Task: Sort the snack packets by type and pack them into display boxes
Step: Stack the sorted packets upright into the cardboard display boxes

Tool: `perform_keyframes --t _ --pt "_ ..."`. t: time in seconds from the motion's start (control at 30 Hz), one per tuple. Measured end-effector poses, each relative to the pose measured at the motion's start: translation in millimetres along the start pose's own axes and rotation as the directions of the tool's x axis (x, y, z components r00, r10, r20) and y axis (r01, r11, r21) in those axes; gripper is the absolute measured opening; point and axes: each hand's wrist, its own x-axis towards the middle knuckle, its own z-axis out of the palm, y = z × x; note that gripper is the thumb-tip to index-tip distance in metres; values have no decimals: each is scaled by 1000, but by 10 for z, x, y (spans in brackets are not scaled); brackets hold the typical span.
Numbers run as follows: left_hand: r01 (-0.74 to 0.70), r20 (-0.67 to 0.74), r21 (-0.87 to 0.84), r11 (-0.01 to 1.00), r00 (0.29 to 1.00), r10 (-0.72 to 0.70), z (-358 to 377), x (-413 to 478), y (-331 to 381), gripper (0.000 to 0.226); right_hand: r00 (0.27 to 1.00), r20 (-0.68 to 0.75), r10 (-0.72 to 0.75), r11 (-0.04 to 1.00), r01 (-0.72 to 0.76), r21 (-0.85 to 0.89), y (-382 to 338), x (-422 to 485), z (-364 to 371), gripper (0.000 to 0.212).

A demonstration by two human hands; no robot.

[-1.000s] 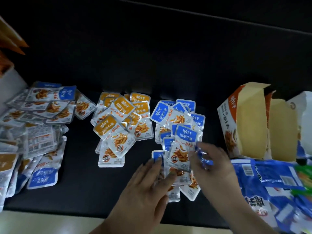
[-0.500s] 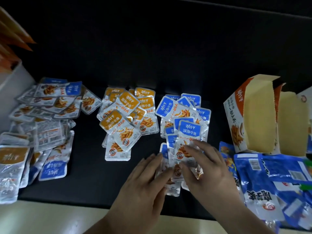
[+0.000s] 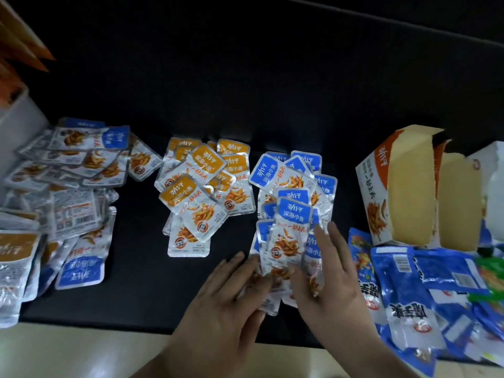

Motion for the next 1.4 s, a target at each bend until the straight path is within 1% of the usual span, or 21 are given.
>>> perform_keyframes --t 0.1,0.2,0.27,0.37,0.5,0.6,0.73,0.8,0.9,0.97,1.03,1.17,1.23,1.3,1.37,1.4 --pt "12 28 7 1000 1000 -12 -9 25 2 52 999 -3 53 999 -53 -7 91 -36 -85 77" --pt "36 57 4 999 998 -36 -29 32 8 52 988 15 153 984 -151 -100 111 -70 -190 82" --pt "46 59 -19 999 997 -45 -73 37 15 52 991 1 136 986 -135 -101 102 -78 -241 77" --pt "46 31 -59 997 999 -44 -171 34 39 50 1000 -13 -18 997 17 -80 64 -55 -236 57" --pt "142 -34 -155 978 988 -149 -421 -65 1 45 982 -2 -188 982 188 -27 -240 78 -76 50" --pt "227 -94 -149 962 966 -243 -670 -225 -126 42 956 83 -280 959 283 -21 -594 128 170 47" --pt "341 -185 -49 939 921 -344 -946 -498 -407 43 911 227 -345 936 353 6 -1005 175 574 48" --pt "404 -218 41 914 896 -386 -1043 -671 -581 48 871 285 -401 895 439 -83 -1132 240 749 50" --pt "481 -228 243 842 872 -433 -1118 -905 -815 52 806 372 -461 786 565 -251 -1219 375 924 57" --pt "531 -212 333 779 847 -487 -1130 -996 -936 58 796 412 -443 753 580 -311 -1234 457 1030 64" --pt "549 -171 379 745 832 -527 -1101 -1043 -1008 63 817 424 -391 764 545 -344 -1245 478 1113 68" --pt "528 -140 383 758 844 -518 -1051 -1029 -1054 64 858 413 -305 773 476 -419 -1378 449 1168 73" --pt "520 -145 393 759 850 -507 -1064 -1021 -1050 62 870 398 -291 797 450 -403 -1493 416 1183 73" --pt "497 -177 389 775 866 -467 -1129 -1014 -1062 58 859 419 -295 825 450 -342 -1620 384 1213 71" --pt "454 -210 388 802 891 -402 -1233 -982 -1116 54 812 514 -277 854 453 -256 -1721 367 1254 77" --pt "439 -211 395 807 898 -386 -1284 -957 -1168 56 781 574 -246 865 444 -233 -1754 355 1275 81"
